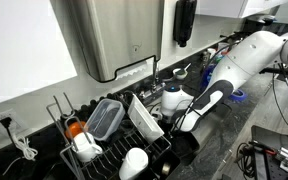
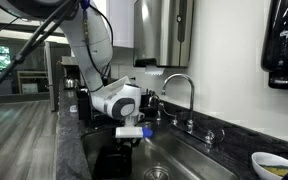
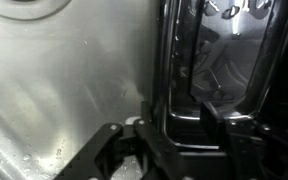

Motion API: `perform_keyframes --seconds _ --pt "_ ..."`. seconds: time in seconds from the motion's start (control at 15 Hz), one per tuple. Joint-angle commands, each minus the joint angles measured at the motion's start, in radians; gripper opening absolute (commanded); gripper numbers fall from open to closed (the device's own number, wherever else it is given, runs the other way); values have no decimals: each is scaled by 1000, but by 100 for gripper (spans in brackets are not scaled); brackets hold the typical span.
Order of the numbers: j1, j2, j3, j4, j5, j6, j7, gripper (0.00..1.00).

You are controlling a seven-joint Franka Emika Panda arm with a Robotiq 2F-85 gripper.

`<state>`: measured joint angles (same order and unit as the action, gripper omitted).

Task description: Remove the black lunchbox from the sink and put it on the dish rack

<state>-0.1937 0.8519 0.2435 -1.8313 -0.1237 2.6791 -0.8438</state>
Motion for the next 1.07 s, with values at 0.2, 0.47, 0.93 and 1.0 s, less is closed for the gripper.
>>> perform_keyframes --seconds 0.2,0.47,0.93,1.0 --pt "21 8 -21 6 -2 28 -1 5" --pt "34 0 -31 0 -7 36 11 3" --pt "40 -78 -56 -58 -18 83 36 2" --pt "40 -91 -59 -63 -17 82 43 2"
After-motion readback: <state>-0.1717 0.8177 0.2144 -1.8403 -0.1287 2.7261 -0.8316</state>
